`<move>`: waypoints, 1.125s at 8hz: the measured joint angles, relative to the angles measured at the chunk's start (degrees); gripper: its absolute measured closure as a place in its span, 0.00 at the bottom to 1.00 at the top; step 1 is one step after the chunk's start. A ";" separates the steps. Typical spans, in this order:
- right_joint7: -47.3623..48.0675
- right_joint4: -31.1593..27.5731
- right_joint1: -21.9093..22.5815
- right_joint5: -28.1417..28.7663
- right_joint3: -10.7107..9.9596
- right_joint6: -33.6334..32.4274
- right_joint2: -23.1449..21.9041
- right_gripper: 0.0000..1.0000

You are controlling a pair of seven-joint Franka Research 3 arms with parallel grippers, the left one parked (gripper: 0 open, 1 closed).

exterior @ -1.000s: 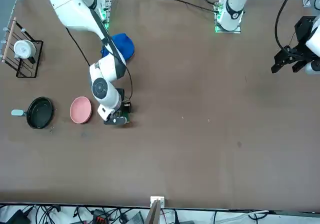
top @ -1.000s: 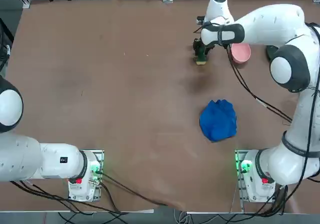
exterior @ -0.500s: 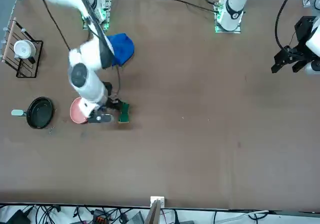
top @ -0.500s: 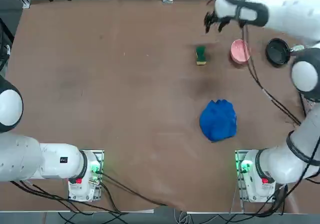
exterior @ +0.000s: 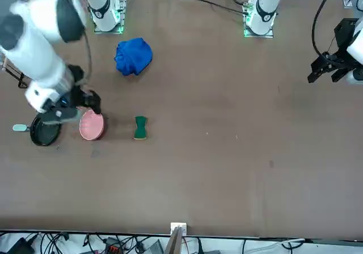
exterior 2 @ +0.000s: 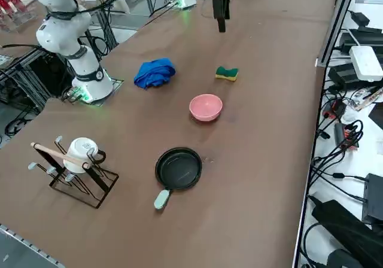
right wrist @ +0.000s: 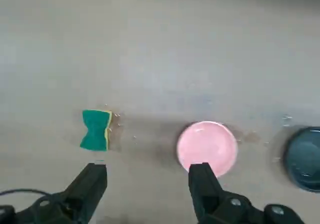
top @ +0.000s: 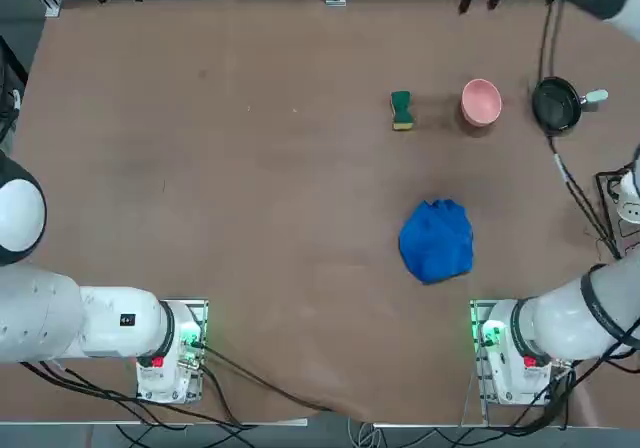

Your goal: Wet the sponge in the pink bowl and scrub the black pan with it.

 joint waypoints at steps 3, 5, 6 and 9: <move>-8.86 2.08 -5.19 0.00 -1.50 -6.86 -4.41 0.00; -10.31 2.08 -3.59 0.01 -6.57 -10.05 -6.06 0.00; -10.46 2.08 -2.39 0.02 -8.69 -11.86 -6.66 0.00; -10.13 2.07 -1.65 0.02 -9.81 -13.93 -9.00 0.00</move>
